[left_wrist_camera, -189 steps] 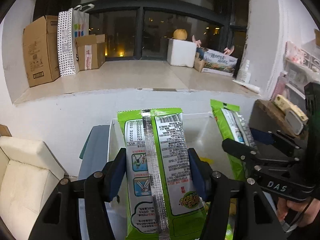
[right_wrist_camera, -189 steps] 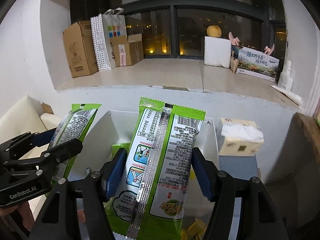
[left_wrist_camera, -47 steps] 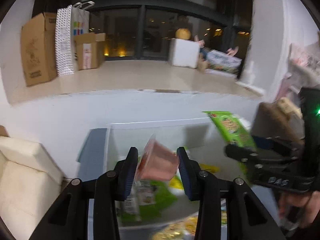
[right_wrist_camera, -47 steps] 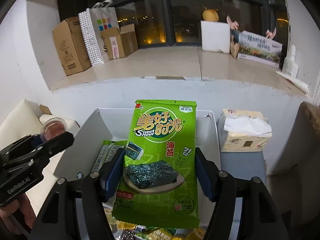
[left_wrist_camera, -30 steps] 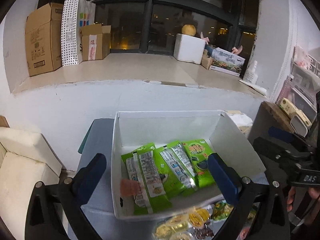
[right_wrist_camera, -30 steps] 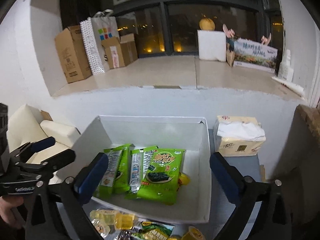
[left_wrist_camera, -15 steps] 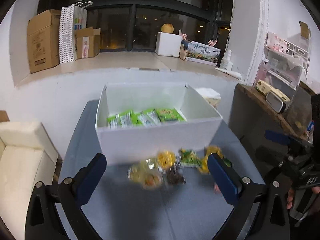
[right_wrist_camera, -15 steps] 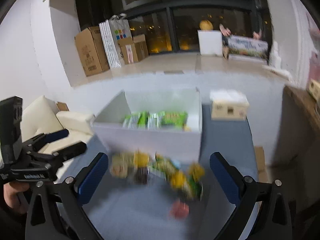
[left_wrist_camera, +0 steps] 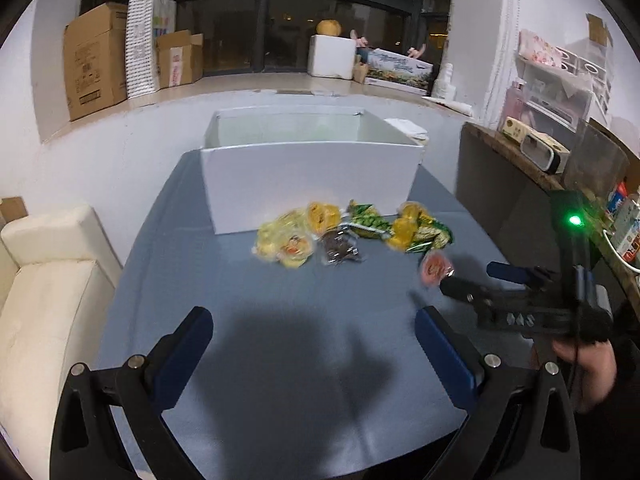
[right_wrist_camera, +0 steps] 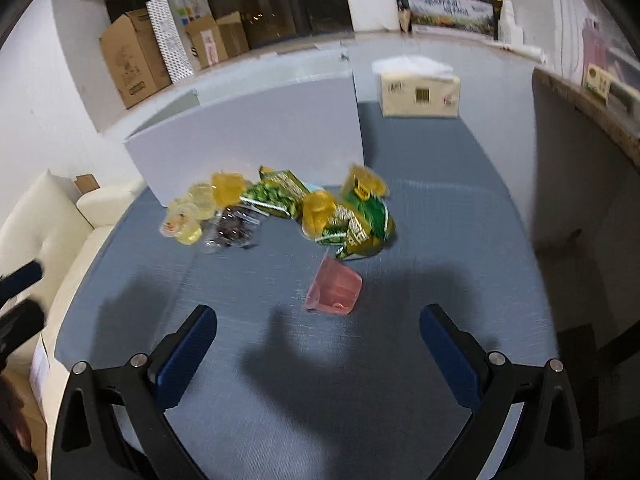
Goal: Organize snacks
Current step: 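Grasp the pink jelly cup with the right gripper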
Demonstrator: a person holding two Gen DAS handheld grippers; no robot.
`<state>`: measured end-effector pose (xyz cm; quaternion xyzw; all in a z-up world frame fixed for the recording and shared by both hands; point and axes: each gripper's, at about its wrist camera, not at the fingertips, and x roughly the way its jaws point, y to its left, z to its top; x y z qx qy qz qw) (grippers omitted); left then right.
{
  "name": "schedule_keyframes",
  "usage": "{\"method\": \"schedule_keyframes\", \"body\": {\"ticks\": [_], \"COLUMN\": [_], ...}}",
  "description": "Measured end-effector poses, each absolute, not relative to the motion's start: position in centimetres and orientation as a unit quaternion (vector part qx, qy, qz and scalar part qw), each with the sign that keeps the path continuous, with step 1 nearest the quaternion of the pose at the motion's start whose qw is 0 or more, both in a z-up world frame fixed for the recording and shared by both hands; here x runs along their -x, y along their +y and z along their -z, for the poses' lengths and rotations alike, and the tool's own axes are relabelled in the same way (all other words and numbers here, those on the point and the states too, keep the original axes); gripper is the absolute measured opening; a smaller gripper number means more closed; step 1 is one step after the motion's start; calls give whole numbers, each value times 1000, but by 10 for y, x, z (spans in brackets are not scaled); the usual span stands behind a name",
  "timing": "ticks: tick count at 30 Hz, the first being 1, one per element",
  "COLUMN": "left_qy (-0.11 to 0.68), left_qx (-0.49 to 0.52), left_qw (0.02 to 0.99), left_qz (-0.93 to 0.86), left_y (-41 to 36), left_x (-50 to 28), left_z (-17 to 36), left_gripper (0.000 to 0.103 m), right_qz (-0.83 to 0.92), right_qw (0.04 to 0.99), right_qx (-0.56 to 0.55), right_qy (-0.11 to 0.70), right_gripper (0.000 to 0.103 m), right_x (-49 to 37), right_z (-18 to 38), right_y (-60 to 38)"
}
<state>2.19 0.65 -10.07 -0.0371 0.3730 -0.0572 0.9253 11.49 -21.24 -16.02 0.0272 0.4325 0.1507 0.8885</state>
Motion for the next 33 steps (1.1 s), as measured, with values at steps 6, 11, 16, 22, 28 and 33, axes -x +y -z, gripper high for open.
{"method": "schedule_keyframes", "body": {"ticks": [6, 11, 16, 22, 28, 33], "left_qy": [380, 385, 392, 401, 412, 419], "left_qx": [49, 48, 52, 53, 55, 62], "left_qw": [922, 920, 917, 914, 909, 906], "left_qz": [48, 53, 52, 42, 27, 16], "left_y": [21, 21, 22, 23, 20, 18], "left_x": [-18, -19, -24, -45, -95, -139], "left_z": [107, 112, 119, 131, 148, 159], "left_gripper": [103, 103, 103, 103, 103, 103], "right_qz": [-137, -97, -102, -128, -155, -163], "right_qw": [882, 888, 891, 900, 908, 913], "right_qx": [-20, 30, 19, -10, -36, -36], "right_qy": [450, 449, 441, 416, 388, 373], "right_gripper": [95, 40, 39, 36, 36, 36], "right_x": [-142, -149, -140, -123, -106, -88], "right_z": [183, 188, 187, 168, 145, 132], "right_y": [-203, -190, -193, -201, -211, -211]}}
